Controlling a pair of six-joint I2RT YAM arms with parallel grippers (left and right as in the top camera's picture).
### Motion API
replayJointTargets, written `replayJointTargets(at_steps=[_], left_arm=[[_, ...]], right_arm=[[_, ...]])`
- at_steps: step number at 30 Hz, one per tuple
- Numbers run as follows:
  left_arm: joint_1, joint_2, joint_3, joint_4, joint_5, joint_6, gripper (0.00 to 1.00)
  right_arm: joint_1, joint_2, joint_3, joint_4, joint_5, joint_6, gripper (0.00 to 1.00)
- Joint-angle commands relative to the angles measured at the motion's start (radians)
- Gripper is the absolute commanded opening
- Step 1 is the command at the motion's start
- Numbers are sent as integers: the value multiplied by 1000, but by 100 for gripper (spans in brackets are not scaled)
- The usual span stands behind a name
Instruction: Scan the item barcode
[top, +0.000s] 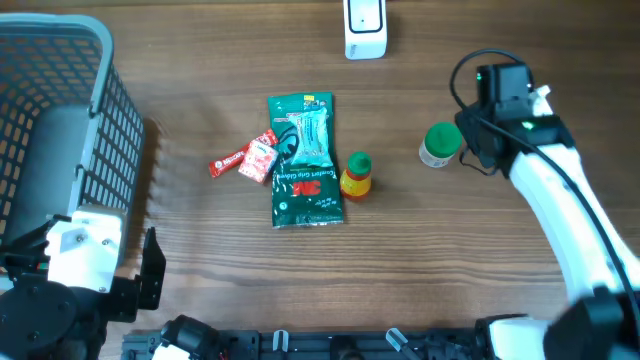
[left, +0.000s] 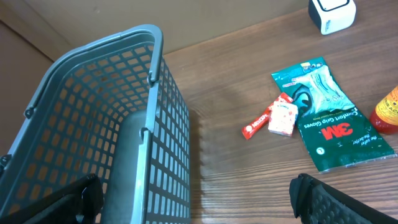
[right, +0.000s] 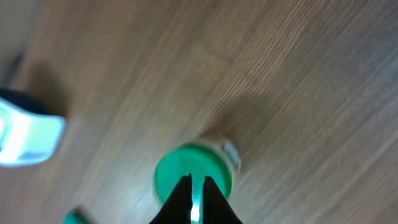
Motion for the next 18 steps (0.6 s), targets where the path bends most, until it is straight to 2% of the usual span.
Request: replayJointTargets(at_steps=[1,8,12,18], left_arm=[[8,5,2,0,12,-9,100],[8,5,2,0,12,-9,100],[8,5,2,0,12,-9,100],[8,5,2,0,12,-9,100]], right_arm=[[-36,148,0,82,47,-59,4],[-98,303,0,167,-100,-94,4],[-99,309,0,171,-186,-153,4],[-95,311,0,141,-348,-126,4]])
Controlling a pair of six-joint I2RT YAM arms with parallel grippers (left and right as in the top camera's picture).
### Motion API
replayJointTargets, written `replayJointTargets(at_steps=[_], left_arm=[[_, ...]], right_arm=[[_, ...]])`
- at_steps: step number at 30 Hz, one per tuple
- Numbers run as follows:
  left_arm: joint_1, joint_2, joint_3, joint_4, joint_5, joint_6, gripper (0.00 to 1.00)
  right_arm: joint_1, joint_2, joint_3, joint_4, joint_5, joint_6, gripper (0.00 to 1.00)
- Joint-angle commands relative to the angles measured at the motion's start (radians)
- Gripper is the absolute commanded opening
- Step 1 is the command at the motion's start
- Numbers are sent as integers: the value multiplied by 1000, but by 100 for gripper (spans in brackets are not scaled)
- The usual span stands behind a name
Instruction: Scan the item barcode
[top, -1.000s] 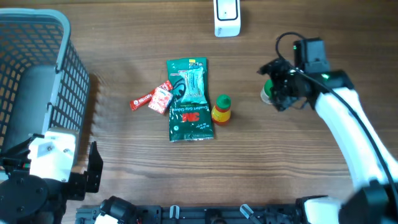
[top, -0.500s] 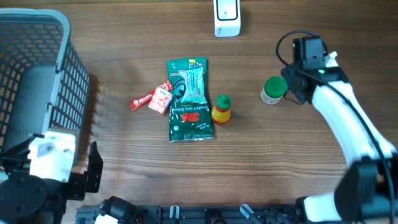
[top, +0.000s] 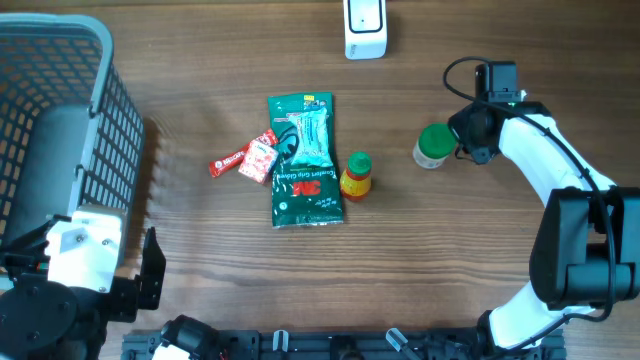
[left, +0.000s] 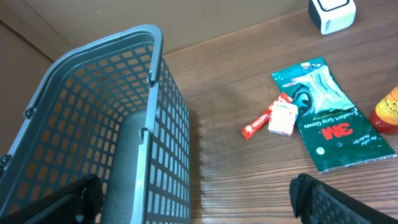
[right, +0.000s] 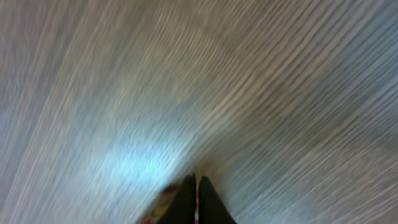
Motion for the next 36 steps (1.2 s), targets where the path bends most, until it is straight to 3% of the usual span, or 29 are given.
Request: replayJointTargets(at_steps=[1,7,19,26,30,32,34,36], left_arm=[[8,5,2,0,13,-9,100],[8,5,2,0,12,-9,100],[8,5,2,0,12,-9,100],[8,5,2,0,12,-9,100],[8,5,2,0,12,-9,100],[8,5,2,0,12,-9,100],[8,5,2,0,12,-9,100],[8,5,2,0,13,-9,100]], right_arm=[[6,12,0,-33,-169,22,4],[25,12,0,-199,-245,190,5],[131,-11,1,-149,-395,85,4],[151,-169,5,-198,-425,34,5],[151,-298,5,-157,-415,-43,39],[151,-341,5,-112,-412,-117,70],[151,-358,5,-79,-392,-158,91],[151,-357,5,-75,-360,-158,98]])
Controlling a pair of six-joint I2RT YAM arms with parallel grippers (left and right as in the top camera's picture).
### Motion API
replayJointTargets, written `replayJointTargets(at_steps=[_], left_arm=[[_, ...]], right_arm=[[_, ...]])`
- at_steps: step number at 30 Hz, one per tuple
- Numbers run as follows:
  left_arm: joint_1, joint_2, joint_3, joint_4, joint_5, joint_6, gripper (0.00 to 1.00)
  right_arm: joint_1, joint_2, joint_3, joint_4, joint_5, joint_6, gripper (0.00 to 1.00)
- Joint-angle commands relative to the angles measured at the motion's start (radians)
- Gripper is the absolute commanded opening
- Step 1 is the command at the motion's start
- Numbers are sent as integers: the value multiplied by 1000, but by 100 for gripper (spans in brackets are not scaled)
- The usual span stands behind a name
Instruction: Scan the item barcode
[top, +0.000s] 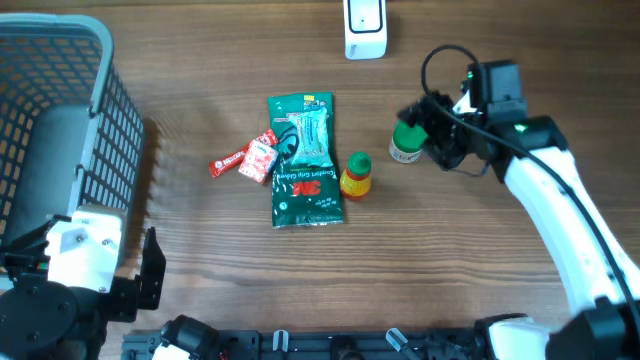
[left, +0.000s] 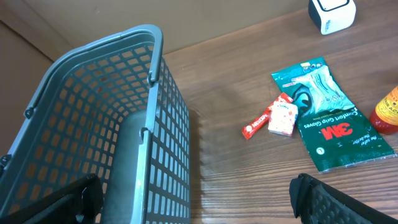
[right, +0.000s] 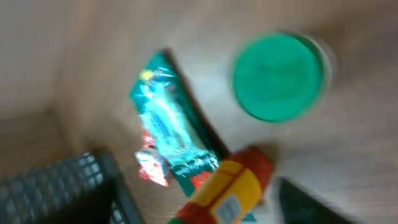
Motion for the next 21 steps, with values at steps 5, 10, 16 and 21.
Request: replayJointTargets(at_steps=[5,10,16,21], left_arm=[[8,5,2,0,12,-9,100],[8,5,2,0,12,-9,100],[8,5,2,0,12,-9,100],[8,5,2,0,12,-9,100]], right_arm=[[2,33,48,-16,95,-95,99],[2,138,305,-178,219,-144,99],[2,309,485,-343,277,-187,99],[3,417,497,-365,272,-203,99]])
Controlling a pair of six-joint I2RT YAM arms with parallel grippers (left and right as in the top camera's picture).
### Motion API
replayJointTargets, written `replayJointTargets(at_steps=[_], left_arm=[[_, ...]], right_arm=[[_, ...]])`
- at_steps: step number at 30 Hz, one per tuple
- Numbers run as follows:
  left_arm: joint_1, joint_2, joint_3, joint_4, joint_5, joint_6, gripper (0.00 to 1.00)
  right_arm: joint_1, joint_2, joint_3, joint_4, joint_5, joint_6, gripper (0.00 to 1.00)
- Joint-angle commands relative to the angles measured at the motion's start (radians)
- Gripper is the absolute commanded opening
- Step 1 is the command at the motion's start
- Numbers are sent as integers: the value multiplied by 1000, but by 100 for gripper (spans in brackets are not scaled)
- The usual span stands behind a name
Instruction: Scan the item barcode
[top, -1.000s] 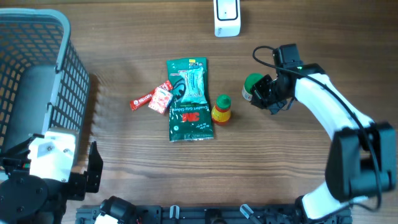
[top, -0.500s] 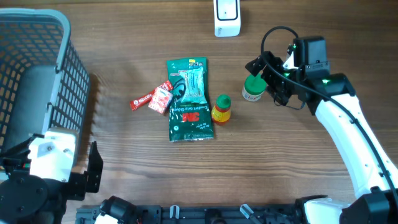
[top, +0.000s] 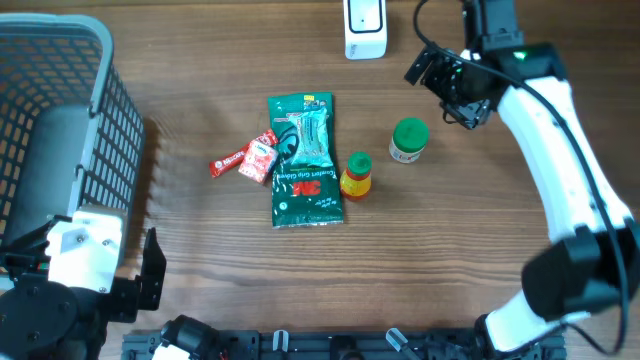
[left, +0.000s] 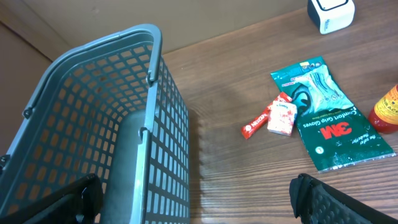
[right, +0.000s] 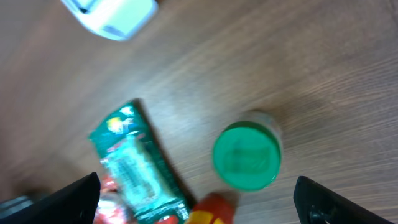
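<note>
The white scanner (top: 365, 28) stands at the far edge of the table and shows in the right wrist view as scanner (right: 115, 12). A green-lidded jar (top: 408, 140) stands upright, apart from both grippers, also seen as jar (right: 247, 157). My right gripper (top: 447, 88) hovers open beyond the jar, to the scanner's right, nothing between its fingers (right: 84, 194). Left of the jar are a yellow-red bottle (top: 355, 175), a green 3M packet (top: 305, 160) and red candy packs (top: 245, 158). My left gripper (left: 199, 199) is open at the near left.
A large grey mesh basket (top: 55, 130) fills the left side of the table, right by the left arm, and shows as basket (left: 93, 124). Bare wooden table (top: 480, 250) lies in front of the jar on the right.
My right gripper was right beside the green-lidded jar; now it is farther back and higher, near the scanner, and open. The jar stays where it was. The left arm is unchanged.
My right gripper was shut, its tips at the jar's green lid, the jar standing farther right. By 0.7 s ago the jar stood further left, nearer the bottle, with the gripper beside it. Now the gripper is open and away from it.
</note>
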Motion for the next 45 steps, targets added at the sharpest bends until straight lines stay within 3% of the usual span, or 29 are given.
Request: replayJointTargets(at_steps=[1,17,22,29,34,39,45], left_arm=[[8,5,2,2,9,-9,100],[8,5,2,2,9,-9,100],[8,5,2,2,9,-9,100],[8,5,2,2,9,-9,100],[8,5,2,2,9,-9,100],[8,5,2,2,9,-9,100],[8,5,2,2,9,-9,100]], right_arm=[[4,98,14,-25,33,-45,99],[37,284,10,-41,4,-124,99],[38,307,9,-33,-8,-201,100],[38,310,9,-10,-6,-204,100],[38,330,9,18,31,-167,99],[38,355,9,-33,31,-166,88],[38,356,8,-72,31,-41,88]])
